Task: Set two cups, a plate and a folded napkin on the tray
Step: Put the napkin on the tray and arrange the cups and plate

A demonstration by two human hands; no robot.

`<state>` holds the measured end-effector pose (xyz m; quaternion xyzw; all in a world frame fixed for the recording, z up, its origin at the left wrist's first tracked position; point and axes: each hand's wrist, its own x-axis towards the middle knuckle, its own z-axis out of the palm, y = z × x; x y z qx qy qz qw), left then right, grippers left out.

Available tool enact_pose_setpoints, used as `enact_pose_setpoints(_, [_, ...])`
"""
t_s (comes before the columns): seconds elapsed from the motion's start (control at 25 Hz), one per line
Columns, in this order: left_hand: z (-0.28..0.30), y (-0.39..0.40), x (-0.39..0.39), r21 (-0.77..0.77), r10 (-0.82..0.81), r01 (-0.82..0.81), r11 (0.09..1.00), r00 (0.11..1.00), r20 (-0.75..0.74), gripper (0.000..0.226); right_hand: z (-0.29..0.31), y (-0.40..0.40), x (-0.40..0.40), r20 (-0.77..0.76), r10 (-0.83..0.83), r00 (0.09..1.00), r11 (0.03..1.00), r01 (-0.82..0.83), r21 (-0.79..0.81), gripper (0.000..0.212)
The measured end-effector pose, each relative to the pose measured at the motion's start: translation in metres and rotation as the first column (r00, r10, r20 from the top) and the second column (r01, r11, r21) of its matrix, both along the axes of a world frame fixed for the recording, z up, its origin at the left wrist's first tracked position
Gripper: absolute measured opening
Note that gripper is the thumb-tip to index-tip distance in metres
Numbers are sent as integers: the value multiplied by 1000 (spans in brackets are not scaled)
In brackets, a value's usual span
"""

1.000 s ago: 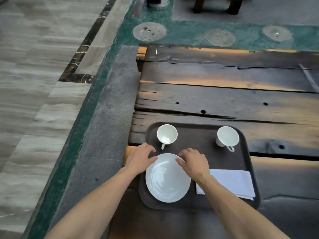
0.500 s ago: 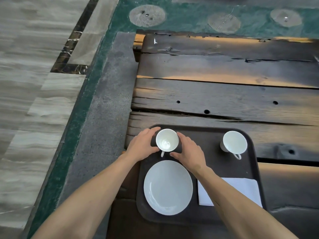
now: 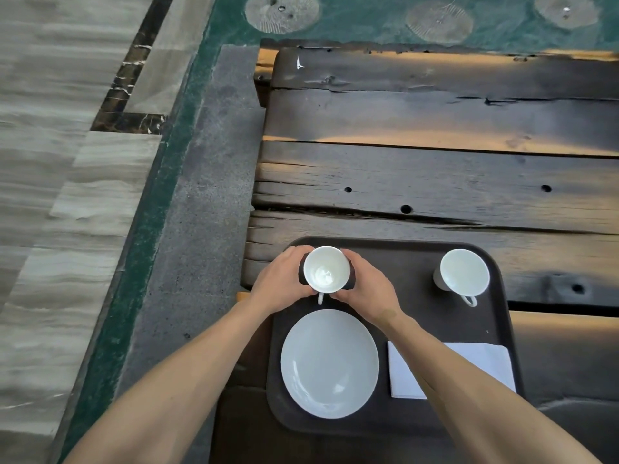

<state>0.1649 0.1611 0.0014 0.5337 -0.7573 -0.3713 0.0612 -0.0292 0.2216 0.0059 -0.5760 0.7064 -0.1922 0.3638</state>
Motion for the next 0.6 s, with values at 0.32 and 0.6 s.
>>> enact_pose_setpoints(0.32, [-2,10,-6,33,126,-125,992,992,-33,70,-2,-3,-1,-22,6,1000,999,-7,-44,69])
enact_pose_setpoints(0.6, [-4,10,-9,32,129,-127,991,990,-51,70,-5,1,-3,-11,-22,1000,999,22,-29,74])
